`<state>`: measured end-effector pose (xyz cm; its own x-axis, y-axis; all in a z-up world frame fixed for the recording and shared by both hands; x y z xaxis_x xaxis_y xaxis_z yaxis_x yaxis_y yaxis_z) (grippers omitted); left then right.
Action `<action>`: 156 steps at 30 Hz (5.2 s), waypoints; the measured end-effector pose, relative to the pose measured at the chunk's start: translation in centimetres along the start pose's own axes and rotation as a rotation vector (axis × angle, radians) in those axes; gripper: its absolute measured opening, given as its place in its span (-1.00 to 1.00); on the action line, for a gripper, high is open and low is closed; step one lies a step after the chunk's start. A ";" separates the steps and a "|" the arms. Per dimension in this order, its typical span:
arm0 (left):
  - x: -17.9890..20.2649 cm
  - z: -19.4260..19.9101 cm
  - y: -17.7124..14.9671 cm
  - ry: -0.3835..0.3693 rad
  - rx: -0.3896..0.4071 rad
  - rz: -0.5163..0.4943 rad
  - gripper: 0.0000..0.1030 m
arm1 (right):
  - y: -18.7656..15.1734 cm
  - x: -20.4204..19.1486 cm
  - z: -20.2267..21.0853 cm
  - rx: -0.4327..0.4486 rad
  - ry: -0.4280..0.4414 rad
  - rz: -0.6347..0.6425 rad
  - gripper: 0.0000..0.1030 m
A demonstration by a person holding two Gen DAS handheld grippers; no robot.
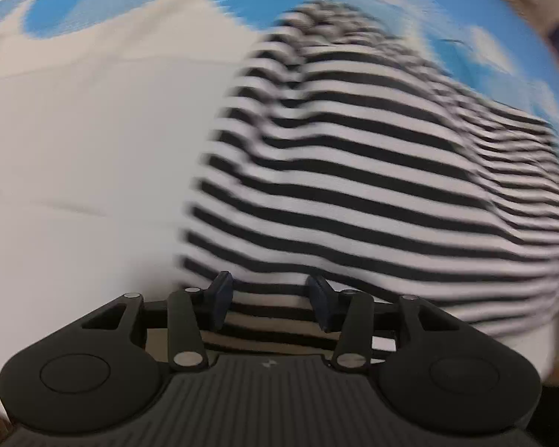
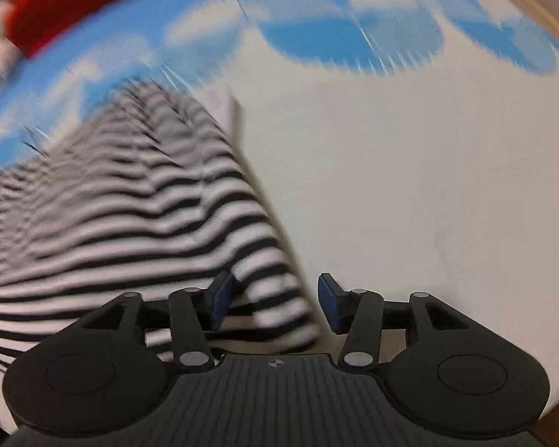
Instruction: Fold small clothes
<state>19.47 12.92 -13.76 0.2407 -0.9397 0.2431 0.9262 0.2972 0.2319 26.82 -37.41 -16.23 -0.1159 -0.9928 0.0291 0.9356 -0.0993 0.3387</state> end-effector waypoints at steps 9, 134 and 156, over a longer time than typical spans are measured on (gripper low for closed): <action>1.7 4.0 3.8 -0.058 0.251 0.097 0.01 | 5.1 -1.1 4.6 0.320 0.045 -0.030 0.10; -21.9 24.2 -6.2 -0.115 0.730 0.220 0.17 | -17.7 -47.2 13.7 0.510 0.244 0.835 -0.90; -12.7 22.3 -4.0 -0.128 0.690 0.144 0.17 | -5.0 -15.9 23.2 0.538 0.496 -0.315 -0.91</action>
<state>6.24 27.42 3.28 0.2721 -0.8683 0.4147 0.4824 0.4960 0.7219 16.28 -19.57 3.40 -0.0683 -0.8497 -0.5228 0.5792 -0.4604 0.6727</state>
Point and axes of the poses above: each gripper's, at about its wrist camera, not at the fingertips, and z roughly against the way its jaws point, x to its right, y to its top, the point moved 9 cm from there along -z, roughly the way its jaws point, and after that the axes turned 9 degrees about -y, right-handed, at the moved point
